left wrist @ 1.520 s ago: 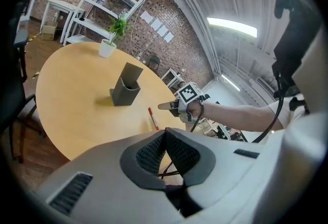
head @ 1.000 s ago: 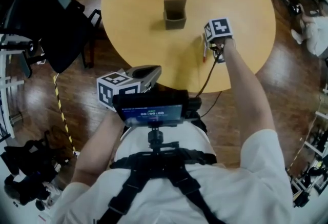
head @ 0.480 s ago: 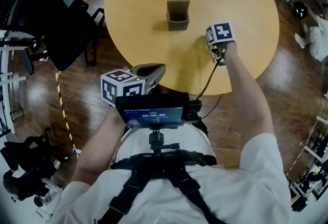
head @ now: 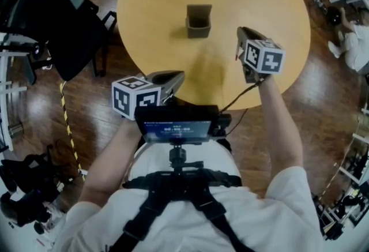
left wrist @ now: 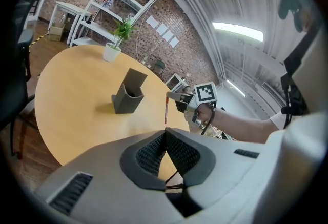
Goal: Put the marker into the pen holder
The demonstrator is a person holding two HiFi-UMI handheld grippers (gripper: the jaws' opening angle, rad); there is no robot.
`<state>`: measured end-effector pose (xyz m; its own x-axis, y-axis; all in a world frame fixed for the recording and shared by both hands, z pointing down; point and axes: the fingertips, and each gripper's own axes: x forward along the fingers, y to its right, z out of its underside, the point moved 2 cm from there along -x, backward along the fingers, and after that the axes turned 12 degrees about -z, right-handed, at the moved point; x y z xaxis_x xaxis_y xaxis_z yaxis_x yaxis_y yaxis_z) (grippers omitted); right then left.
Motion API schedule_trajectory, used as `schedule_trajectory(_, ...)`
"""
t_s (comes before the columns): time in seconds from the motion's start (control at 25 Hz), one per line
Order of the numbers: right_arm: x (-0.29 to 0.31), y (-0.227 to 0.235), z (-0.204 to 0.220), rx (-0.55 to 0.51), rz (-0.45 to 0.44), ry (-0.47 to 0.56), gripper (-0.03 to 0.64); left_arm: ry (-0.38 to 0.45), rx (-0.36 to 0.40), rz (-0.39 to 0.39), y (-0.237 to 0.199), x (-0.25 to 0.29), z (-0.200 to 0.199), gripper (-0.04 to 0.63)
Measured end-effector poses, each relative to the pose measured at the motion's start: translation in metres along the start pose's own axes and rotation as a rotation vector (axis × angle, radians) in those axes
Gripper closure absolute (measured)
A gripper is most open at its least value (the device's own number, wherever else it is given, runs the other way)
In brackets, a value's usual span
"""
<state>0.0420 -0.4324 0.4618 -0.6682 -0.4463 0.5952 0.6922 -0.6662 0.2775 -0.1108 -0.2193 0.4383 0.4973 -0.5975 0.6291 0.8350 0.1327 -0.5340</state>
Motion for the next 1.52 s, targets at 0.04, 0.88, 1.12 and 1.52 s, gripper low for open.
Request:
schedule_trajectory(0.04,-0.001,-0.005,-0.009,-0.006,-0.005,0.041,0.548,-0.001,0.0,0.001,0.0,0.0,0.0,0.599)
schedule_trajectory(0.88,0.079,-0.101,-0.087,-0.093,-0.085,0.302,0.548,0.009,-0.089,-0.058,-0.032,-0.016,0.008,0.599)
schedule_trajectory(1.12,0.075,-0.096,-0.051,-0.068,-0.035,0.244,0.548,0.002,-0.086,-0.043,-0.033,-0.017,0.01,0.598)
schedule_trajectory(1.52,0.09,-0.093,-0.022,-0.099,0.003,0.107,0.546,-0.025,-0.057,0.0,-0.03,-0.013,0.014,0.599)
